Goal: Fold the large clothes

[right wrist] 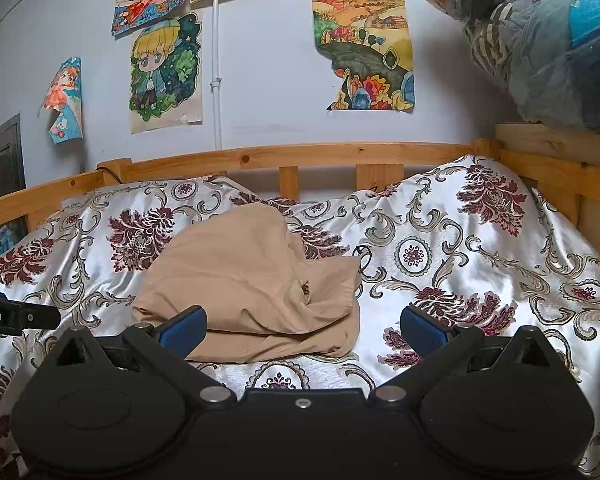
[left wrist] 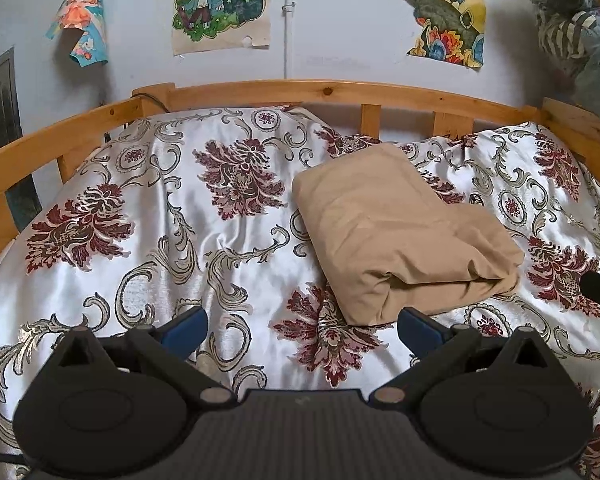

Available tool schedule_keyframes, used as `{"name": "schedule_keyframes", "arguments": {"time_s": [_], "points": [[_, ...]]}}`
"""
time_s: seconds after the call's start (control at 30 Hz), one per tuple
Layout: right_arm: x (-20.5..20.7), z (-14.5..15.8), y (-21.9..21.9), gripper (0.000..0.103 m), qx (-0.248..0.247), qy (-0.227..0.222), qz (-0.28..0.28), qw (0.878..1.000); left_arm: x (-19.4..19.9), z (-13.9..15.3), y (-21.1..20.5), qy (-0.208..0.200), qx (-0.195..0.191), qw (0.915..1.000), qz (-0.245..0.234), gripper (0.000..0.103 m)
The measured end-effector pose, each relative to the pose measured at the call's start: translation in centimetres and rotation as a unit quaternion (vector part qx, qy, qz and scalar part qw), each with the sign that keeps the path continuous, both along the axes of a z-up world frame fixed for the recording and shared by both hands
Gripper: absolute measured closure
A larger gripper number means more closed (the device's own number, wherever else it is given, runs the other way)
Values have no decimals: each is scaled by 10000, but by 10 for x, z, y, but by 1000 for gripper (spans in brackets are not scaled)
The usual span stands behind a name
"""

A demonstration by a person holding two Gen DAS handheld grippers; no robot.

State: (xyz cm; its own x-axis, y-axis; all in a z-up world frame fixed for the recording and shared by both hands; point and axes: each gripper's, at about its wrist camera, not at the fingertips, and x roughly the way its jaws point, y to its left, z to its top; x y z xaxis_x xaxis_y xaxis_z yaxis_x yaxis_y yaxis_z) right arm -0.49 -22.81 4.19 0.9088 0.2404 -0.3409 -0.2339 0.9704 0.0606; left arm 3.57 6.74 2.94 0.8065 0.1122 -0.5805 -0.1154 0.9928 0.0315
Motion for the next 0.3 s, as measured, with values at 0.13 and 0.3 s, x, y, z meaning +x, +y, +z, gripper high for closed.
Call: {"name": "schedule_keyframes", "arguments": {"time_s": [0.13,0.3], "points": [[0,0,0,1,3,10,2,10000,-1,0,2,25,-142,9998,-157,1],[-1,-3,0,1,-9,22,-1,10000,-1,-1,3,51,-222,9996,-146,1]]}}
